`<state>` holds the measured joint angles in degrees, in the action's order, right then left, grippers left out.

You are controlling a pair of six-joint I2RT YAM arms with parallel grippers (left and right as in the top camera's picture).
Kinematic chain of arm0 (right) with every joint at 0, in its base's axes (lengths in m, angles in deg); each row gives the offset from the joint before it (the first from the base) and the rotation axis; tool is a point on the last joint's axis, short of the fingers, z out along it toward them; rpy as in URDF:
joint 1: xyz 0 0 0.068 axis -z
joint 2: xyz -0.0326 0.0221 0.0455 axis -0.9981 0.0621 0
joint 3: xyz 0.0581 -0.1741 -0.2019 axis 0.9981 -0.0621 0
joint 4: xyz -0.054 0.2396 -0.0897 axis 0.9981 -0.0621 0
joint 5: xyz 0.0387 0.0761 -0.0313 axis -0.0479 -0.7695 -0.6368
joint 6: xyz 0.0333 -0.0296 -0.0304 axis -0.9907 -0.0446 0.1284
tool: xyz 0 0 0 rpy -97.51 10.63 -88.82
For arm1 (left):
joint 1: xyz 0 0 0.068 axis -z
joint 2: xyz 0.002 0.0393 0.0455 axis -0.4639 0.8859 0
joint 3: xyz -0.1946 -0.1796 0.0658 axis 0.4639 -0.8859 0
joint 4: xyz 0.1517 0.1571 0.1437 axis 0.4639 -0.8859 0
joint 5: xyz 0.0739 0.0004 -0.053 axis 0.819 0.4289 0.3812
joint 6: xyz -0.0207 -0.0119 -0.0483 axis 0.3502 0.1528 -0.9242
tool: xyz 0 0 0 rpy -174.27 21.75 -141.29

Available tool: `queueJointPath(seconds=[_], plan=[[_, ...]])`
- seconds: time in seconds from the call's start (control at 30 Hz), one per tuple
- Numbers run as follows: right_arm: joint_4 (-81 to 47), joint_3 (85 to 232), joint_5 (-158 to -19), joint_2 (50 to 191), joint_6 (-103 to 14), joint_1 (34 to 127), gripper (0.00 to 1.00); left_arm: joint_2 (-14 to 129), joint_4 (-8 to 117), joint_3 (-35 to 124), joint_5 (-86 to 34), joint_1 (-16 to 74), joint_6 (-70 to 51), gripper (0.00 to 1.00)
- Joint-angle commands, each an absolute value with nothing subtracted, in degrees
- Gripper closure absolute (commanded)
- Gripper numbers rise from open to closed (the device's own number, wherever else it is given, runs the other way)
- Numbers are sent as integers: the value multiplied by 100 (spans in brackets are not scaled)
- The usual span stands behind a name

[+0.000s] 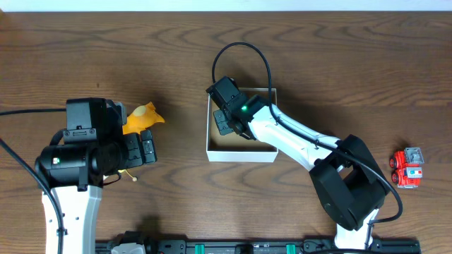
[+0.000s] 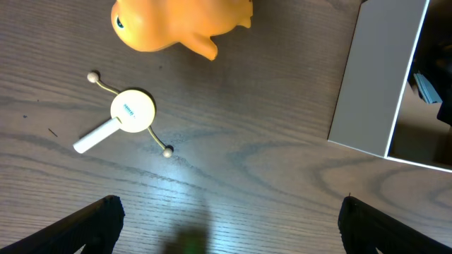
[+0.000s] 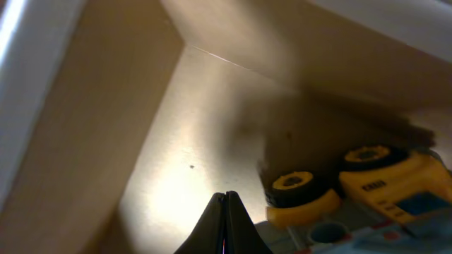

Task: Pack container
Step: 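Carry the grey-yellow truck with right gripper into the white box, then open right gripper to release truck and withdraw right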

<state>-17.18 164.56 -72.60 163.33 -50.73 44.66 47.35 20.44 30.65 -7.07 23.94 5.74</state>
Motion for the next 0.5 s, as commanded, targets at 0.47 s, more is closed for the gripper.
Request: queueJointPath(seconds=[0.47], plan=[[-2664,16502,-6386,16344,-6058,4632,99,4742,2027,3169,-696,2370,524,2]])
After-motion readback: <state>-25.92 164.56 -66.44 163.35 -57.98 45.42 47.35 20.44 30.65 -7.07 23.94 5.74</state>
